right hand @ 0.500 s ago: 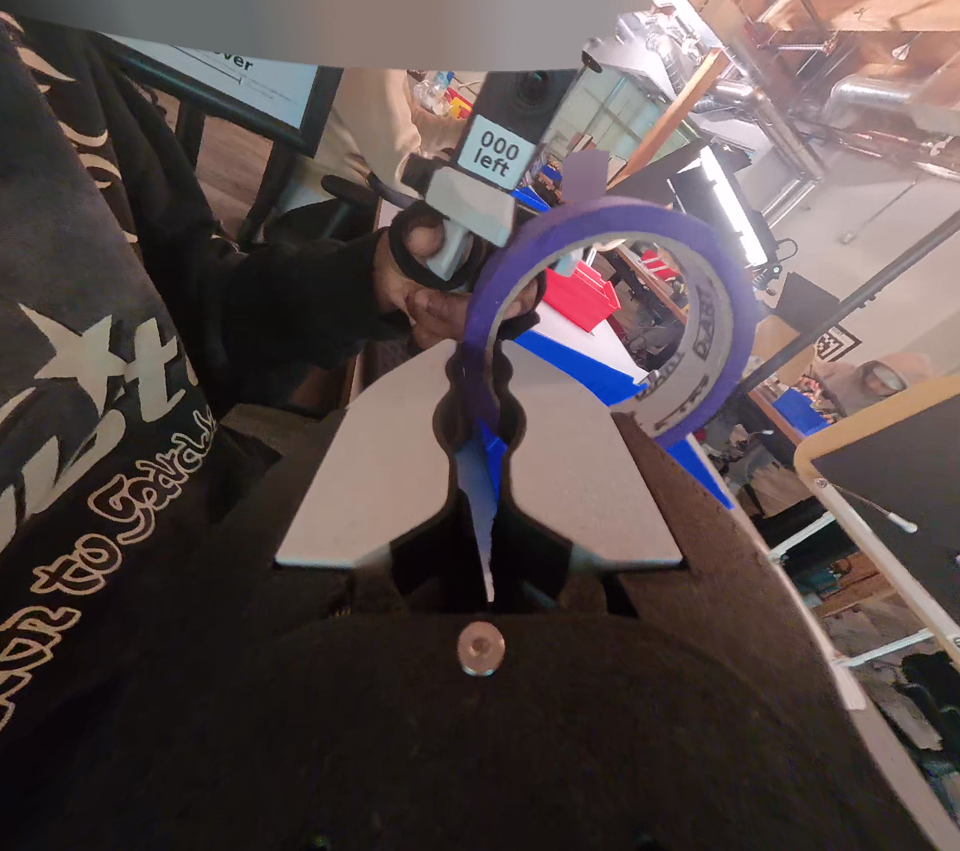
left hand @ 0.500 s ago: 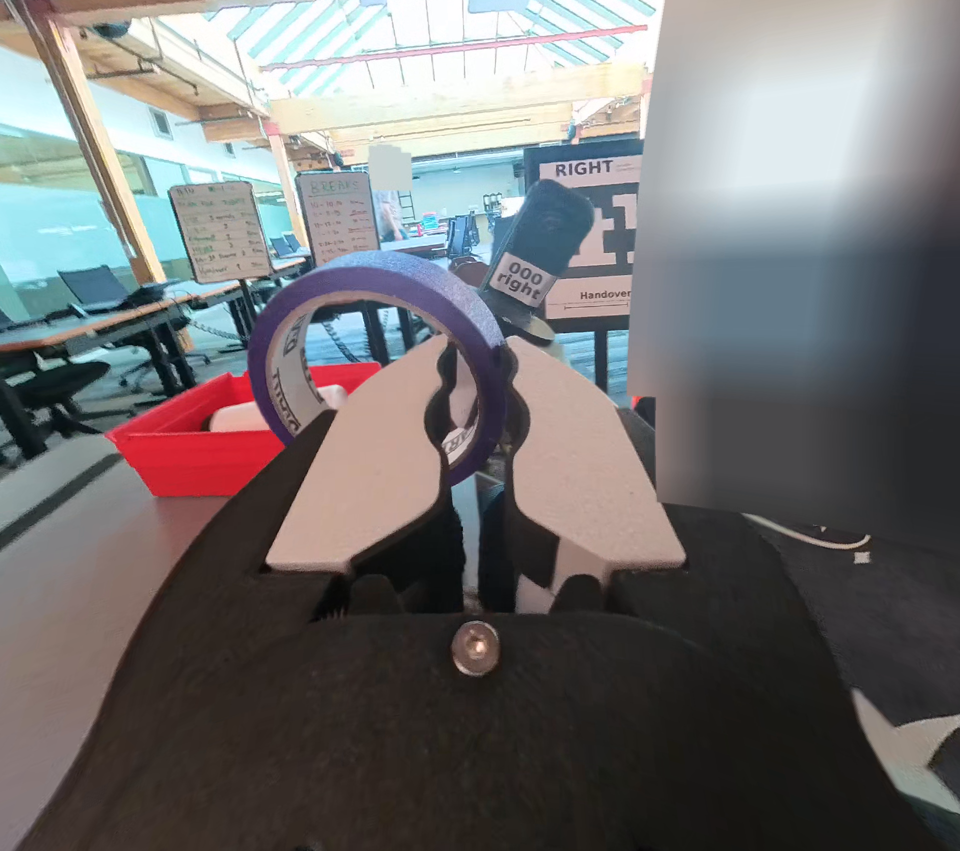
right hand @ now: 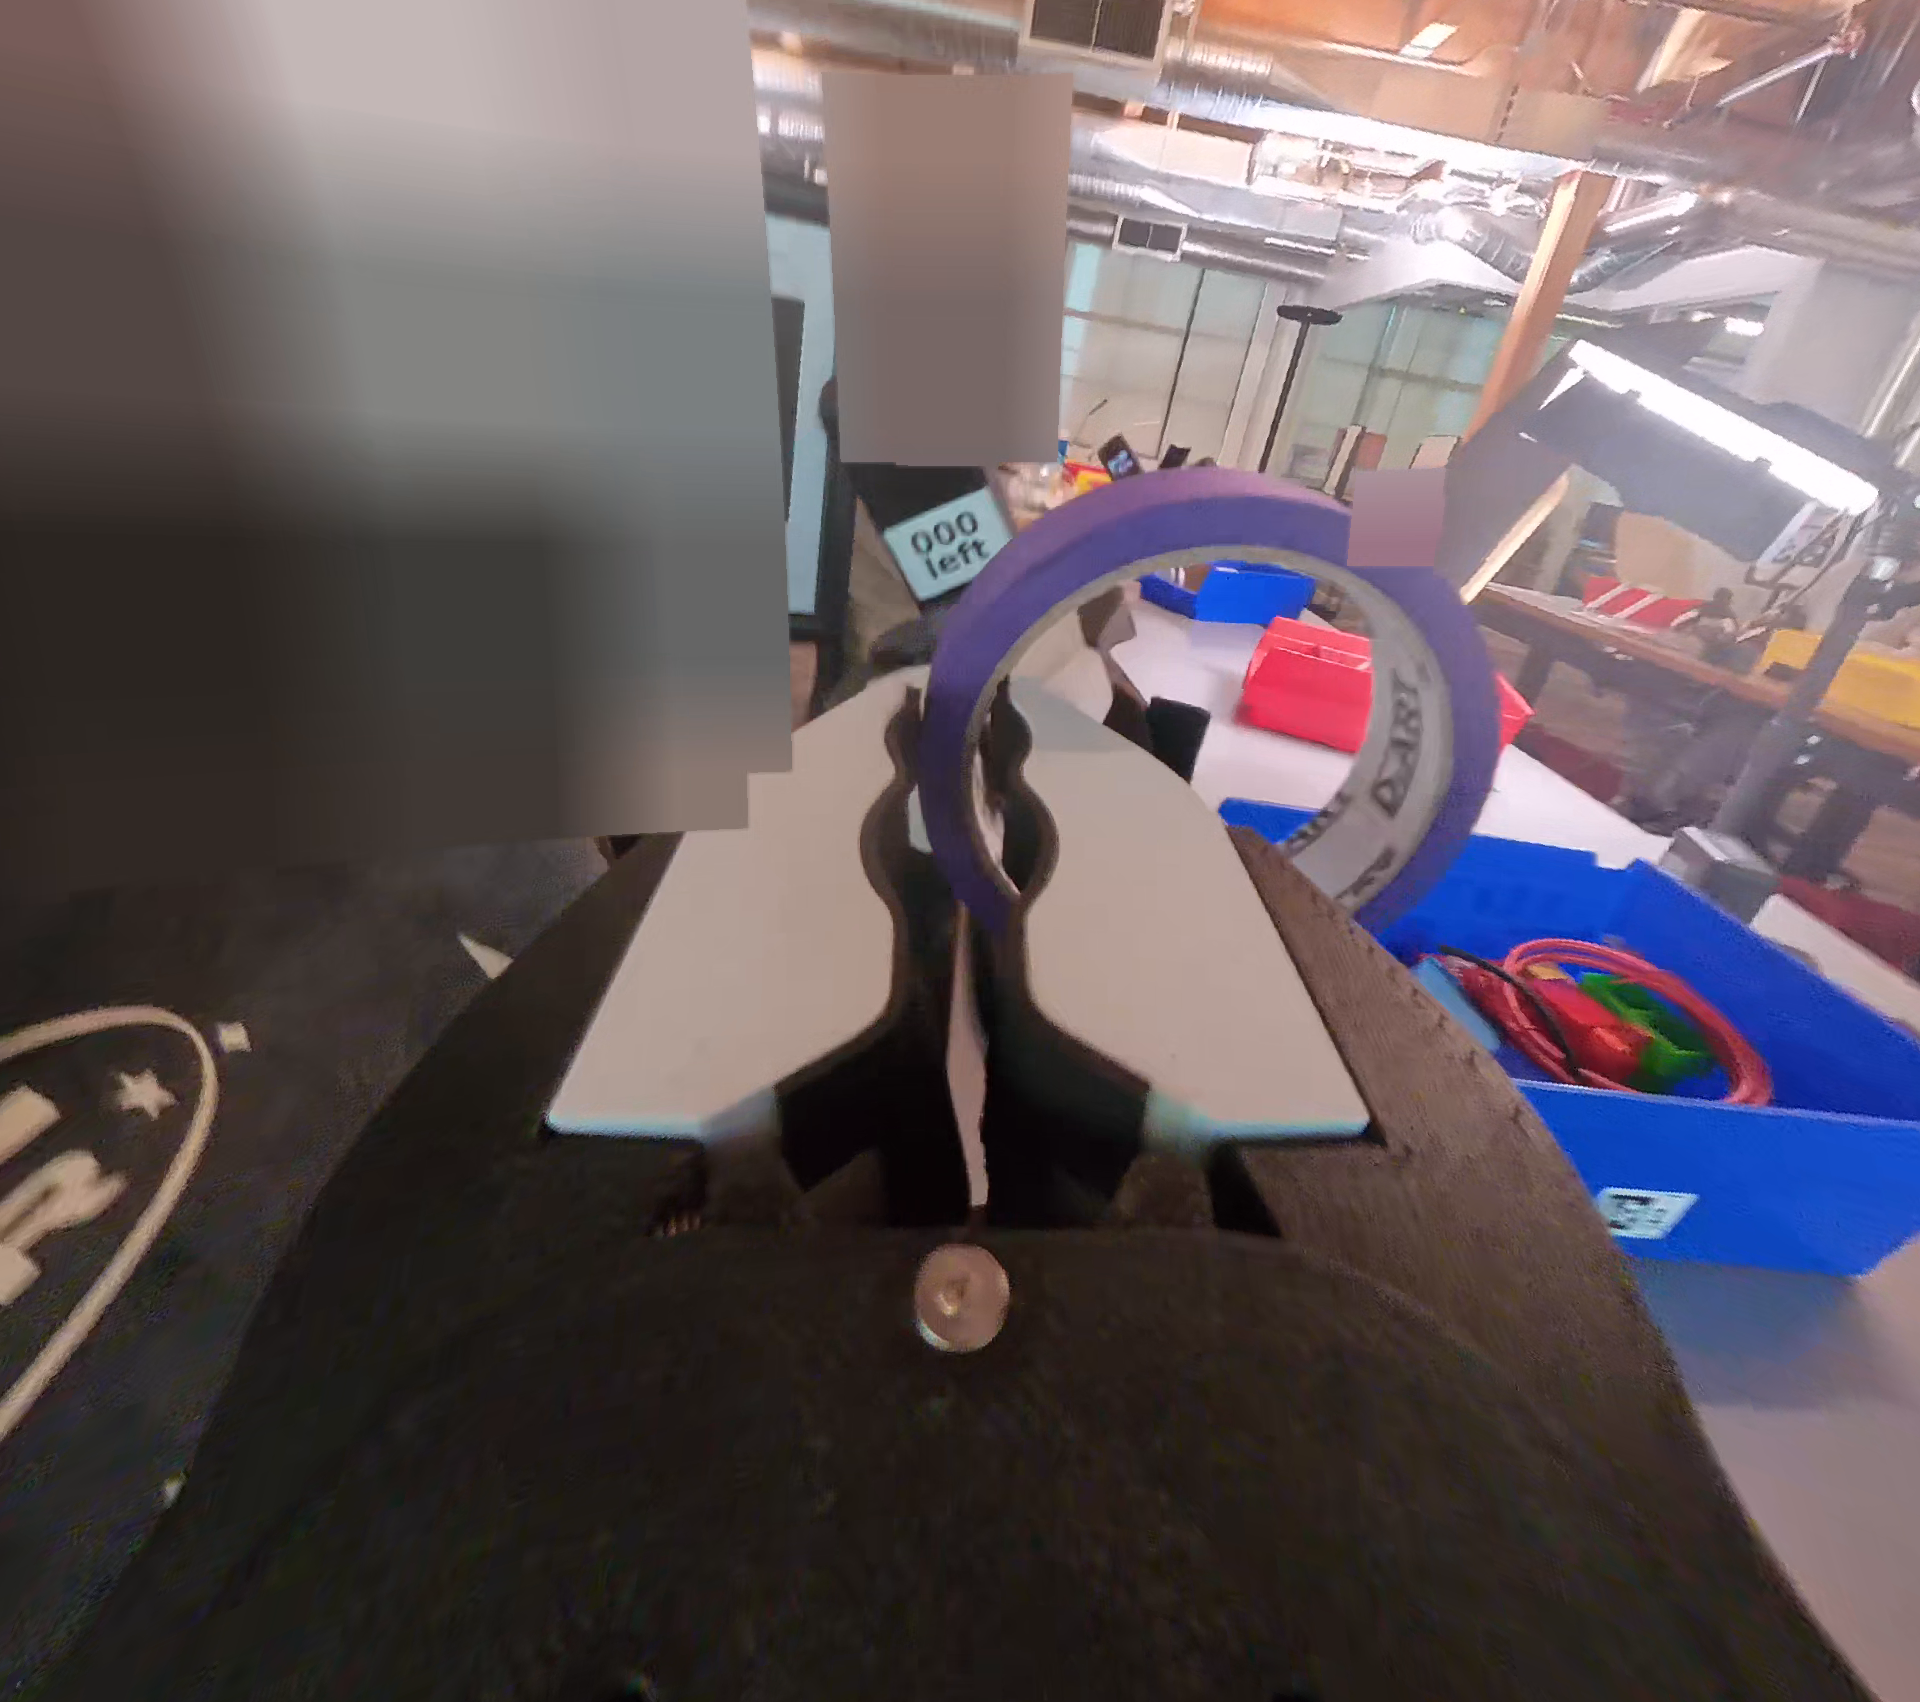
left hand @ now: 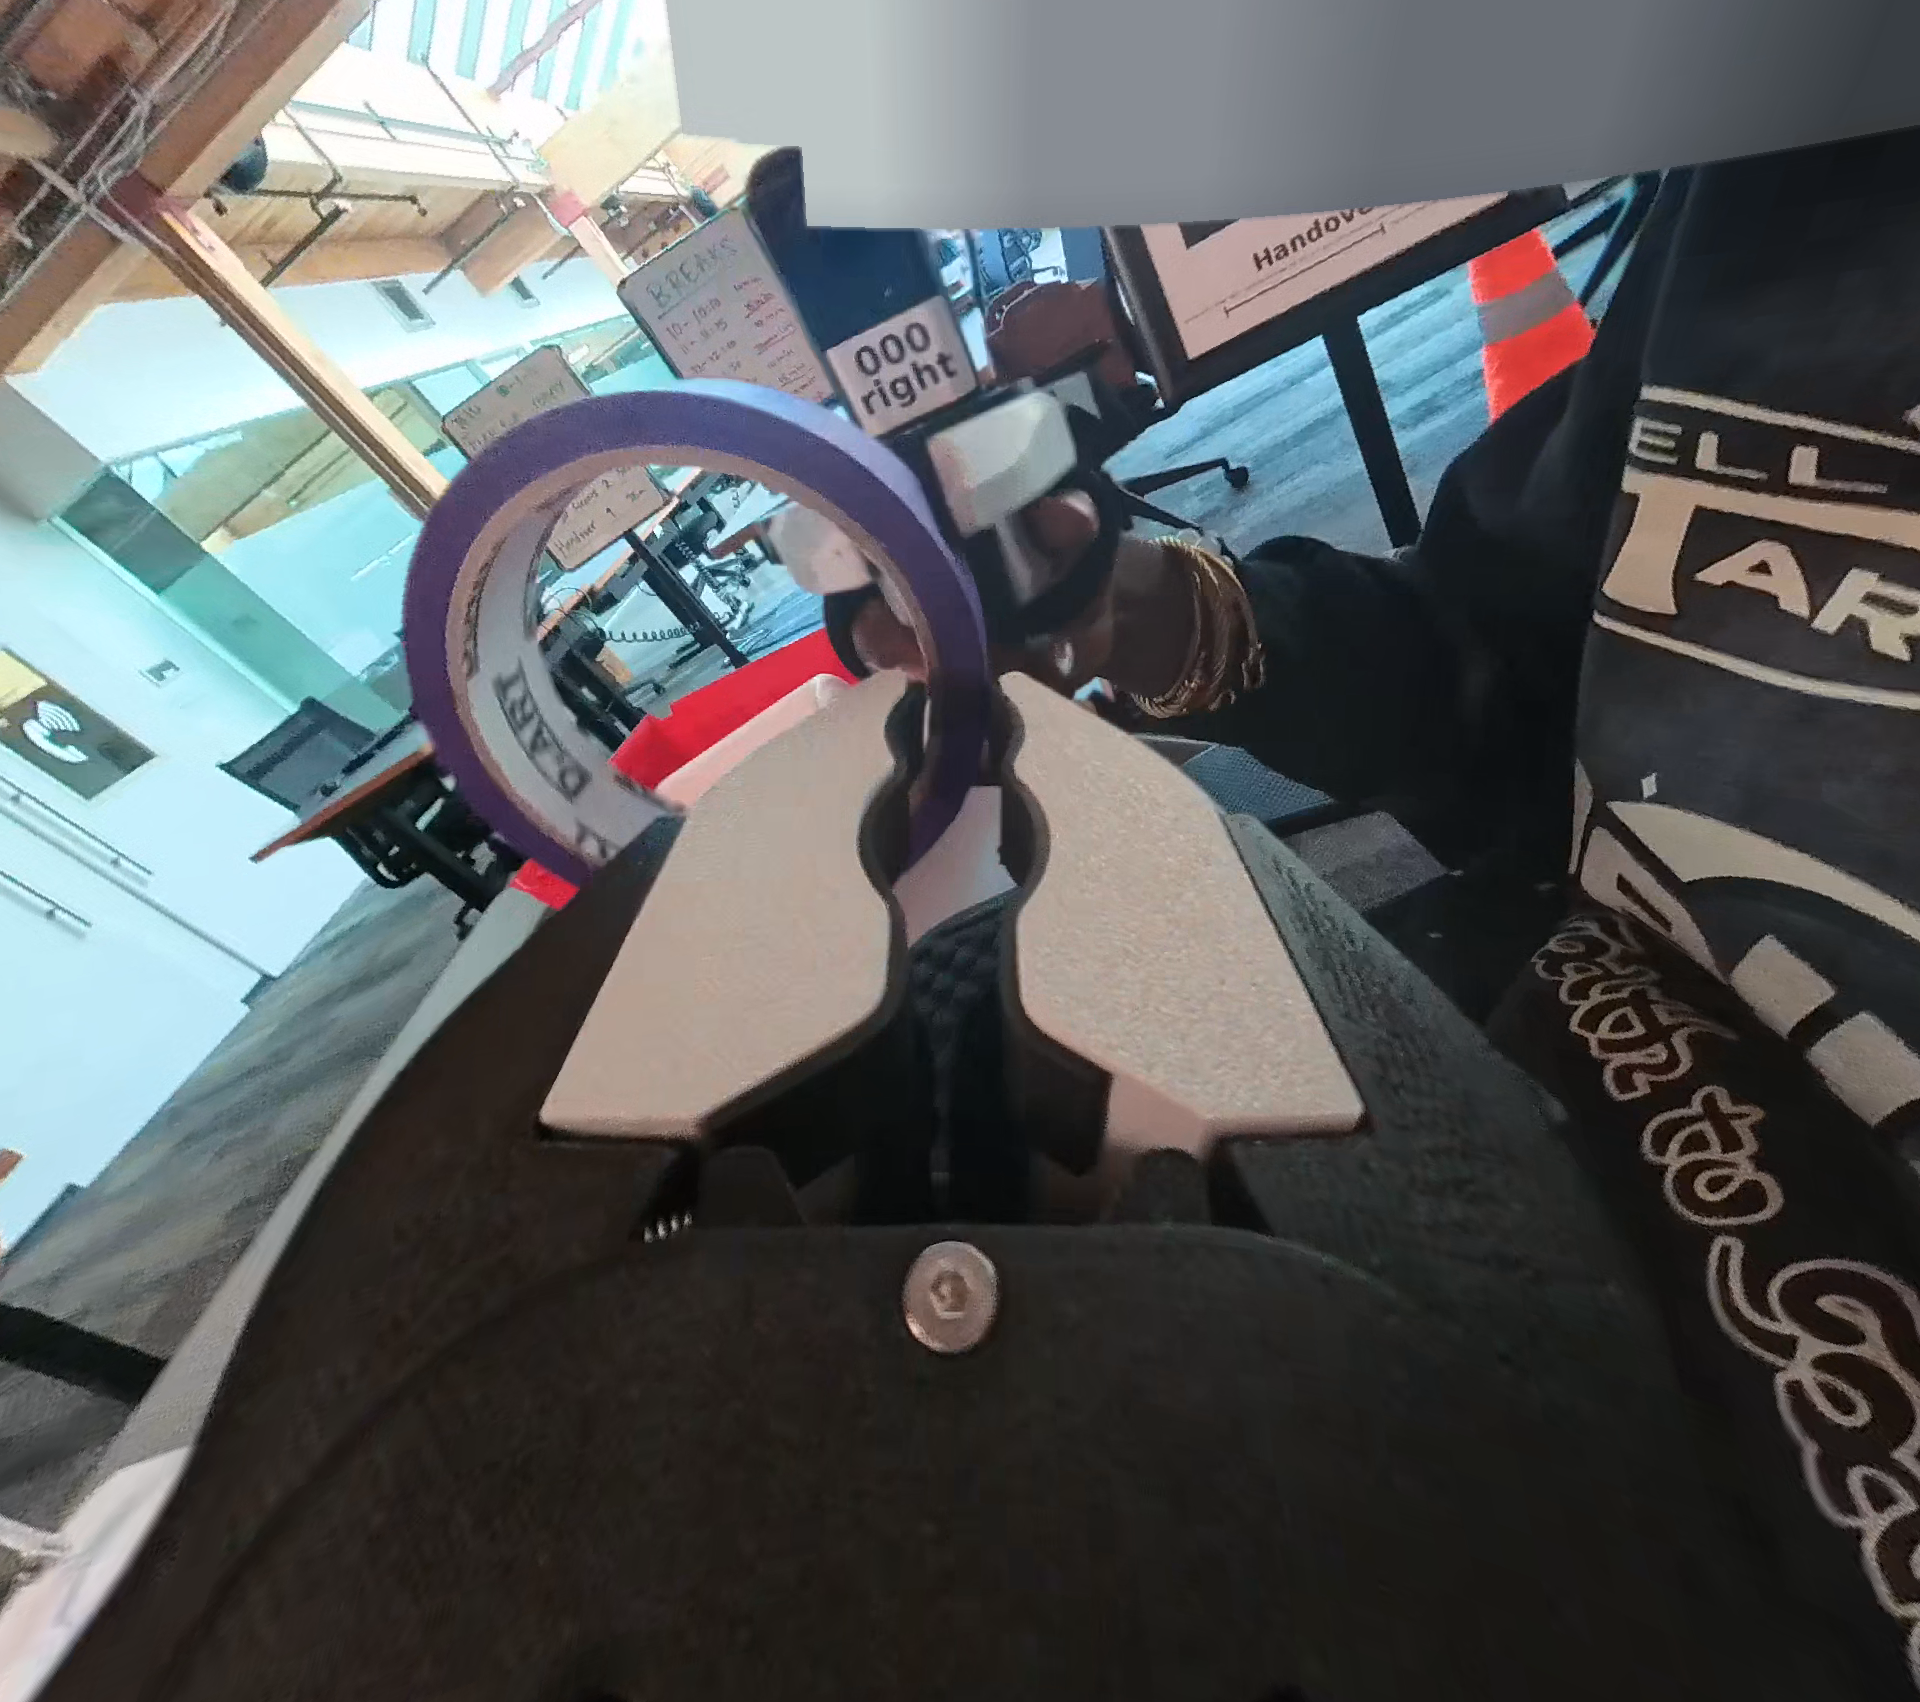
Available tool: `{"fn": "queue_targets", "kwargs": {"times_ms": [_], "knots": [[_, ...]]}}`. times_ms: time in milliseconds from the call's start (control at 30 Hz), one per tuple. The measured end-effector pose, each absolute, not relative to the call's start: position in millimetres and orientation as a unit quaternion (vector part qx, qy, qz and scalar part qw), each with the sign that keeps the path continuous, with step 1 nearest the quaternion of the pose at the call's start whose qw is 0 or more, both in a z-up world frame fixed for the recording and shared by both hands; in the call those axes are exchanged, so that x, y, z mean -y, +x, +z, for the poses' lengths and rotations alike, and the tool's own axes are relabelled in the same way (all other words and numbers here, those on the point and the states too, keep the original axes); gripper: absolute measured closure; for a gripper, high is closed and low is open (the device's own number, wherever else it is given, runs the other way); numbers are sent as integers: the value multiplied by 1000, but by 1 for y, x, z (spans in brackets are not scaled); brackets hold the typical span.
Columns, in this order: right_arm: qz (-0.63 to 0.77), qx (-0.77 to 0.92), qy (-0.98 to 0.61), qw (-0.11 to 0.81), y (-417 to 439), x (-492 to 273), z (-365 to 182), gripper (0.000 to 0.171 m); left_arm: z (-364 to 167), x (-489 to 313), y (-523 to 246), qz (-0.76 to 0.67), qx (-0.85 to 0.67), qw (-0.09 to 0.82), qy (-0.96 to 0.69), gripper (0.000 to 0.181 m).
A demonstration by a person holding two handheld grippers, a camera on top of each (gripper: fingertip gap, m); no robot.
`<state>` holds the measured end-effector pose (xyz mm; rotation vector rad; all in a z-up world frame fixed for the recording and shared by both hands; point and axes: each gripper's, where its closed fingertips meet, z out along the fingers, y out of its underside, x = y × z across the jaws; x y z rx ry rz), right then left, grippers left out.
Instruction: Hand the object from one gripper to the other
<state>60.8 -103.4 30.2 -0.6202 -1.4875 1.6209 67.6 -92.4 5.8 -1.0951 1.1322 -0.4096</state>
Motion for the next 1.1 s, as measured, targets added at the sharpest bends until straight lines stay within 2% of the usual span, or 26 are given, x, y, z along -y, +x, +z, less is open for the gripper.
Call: {"fn": "queue_targets", "kwargs": {"times_ms": [33,167,233,300,433,567,667,800,1000,1100], "knots": [[623,610,-236,429,60,105,26,159,10,93,68,-198,-493,692,-489,165],[492,679,-200,506,53,106,5,161,25,104,67,-294,-447,683,-498,153],[437,700,-187,532,49,107,-3,161,30,105,66,-324,-425,676,-508,153],[420,703,-177,546,49,109,-3,160,31,109,67,-338,-427,670,-505,163],[460,687,-207,523,50,109,2,157,29,113,69,-311,-459,679,-480,168],[589,628,-227,456,64,113,26,150,17,106,69,-221,-498,687,-481,171],[639,593,-243,426,66,111,36,153,7,104,73,-192,-523,674,-485,171],[633,594,-239,435,66,109,35,157,4,101,74,-187,-521,670,-495,171],[467,675,-191,538,56,107,11,160,20,104,68,-261,-461,676,-512,154],[396,710,-171,557,52,112,-1,160,25,107,67,-285,-449,676,-510,155]]}}
